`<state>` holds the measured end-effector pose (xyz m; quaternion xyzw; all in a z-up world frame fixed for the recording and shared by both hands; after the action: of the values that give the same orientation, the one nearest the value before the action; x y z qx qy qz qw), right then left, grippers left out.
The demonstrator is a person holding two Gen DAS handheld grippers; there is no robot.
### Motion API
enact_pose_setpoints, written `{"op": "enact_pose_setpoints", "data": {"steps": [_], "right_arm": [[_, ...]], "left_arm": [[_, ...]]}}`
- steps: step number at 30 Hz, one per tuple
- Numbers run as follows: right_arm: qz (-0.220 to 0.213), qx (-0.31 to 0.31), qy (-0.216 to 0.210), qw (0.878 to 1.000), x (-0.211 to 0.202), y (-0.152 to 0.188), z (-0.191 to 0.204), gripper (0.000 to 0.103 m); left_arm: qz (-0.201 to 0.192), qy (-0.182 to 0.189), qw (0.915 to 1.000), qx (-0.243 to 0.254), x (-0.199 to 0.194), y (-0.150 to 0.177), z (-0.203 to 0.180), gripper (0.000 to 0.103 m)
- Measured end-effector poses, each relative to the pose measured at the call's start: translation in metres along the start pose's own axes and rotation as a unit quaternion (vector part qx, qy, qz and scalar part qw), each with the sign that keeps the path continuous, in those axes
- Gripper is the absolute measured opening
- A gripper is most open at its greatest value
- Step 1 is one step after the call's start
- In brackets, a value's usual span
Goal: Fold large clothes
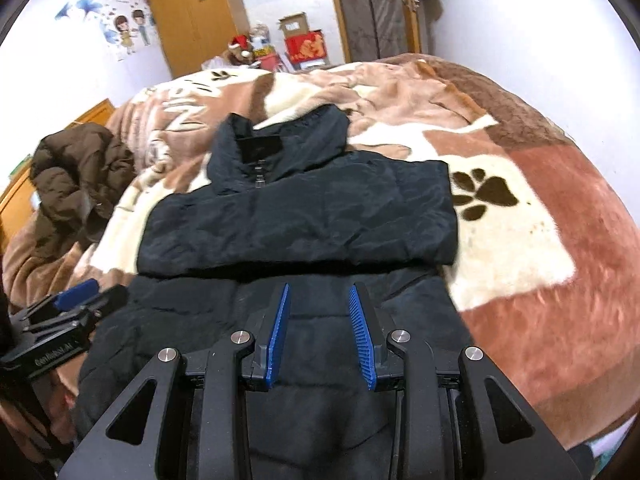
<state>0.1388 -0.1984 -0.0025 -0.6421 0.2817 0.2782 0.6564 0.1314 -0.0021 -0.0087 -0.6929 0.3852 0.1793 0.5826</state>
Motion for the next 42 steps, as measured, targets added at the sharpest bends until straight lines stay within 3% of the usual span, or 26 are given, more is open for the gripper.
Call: {"op": "enact_pose_setpoints", "data": {"steps": [5,10,11,14,17,21,30,42], "right_arm": [[0.011,-0.008,-0.032,0.999,-0.003,0.013,0.021,0.032],[0.000,-0.005,-0.054,0.999,-0.005,0.002,0.033,0.032],[-0.003,-0.007,-0.053,0.999,-0.004,-0.003,0.035,0.033],[-0.002,-0.007,-0.056,0.998,0.005,-0.015,0.034,0.055],[-0.014,-0.004,-0.057,0.998,0.013,-0.032,0.028,0.055],[-0.027,0.015,-0.082,0.996,0.027,-0.066,0.017,0.055],[-0.030,-0.014,-0.071,0.997,0.073,-0.138,0.016,0.057],[0.052,0.008,-0.054,0.997,0.203,-0.197,-0.014,0.057]], "left_arm": [[0.004,0.009,0.9999,-0.003,-0.014,0.015,-0.004,0.072],[0.003,0.013,0.9999,-0.010,-0.020,0.012,0.001,0.072],[0.001,0.013,0.9999,-0.011,-0.020,0.009,0.003,0.072],[-0.002,0.011,0.9998,-0.014,-0.016,-0.001,0.007,0.072],[-0.004,0.010,0.9998,-0.015,-0.010,-0.014,0.012,0.072],[-0.007,0.007,0.9999,-0.006,-0.001,-0.036,0.019,0.072],[-0.017,0.006,0.9998,0.008,0.038,-0.109,0.044,0.072],[-0.003,0.000,0.9994,-0.036,0.143,-0.203,0.108,0.072]]}}
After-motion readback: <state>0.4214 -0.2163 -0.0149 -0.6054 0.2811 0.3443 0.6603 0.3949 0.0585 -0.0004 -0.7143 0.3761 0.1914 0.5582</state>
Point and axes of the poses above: each gripper's, at about its wrist camera, not at the fingertips, and x roughly the way its jaws point, z to its left, y to its underside, the point moved 3 cm from there along x, roughly the way its jaws point, and after that the axes turned 11 degrees about y, right-handed, at the moved point
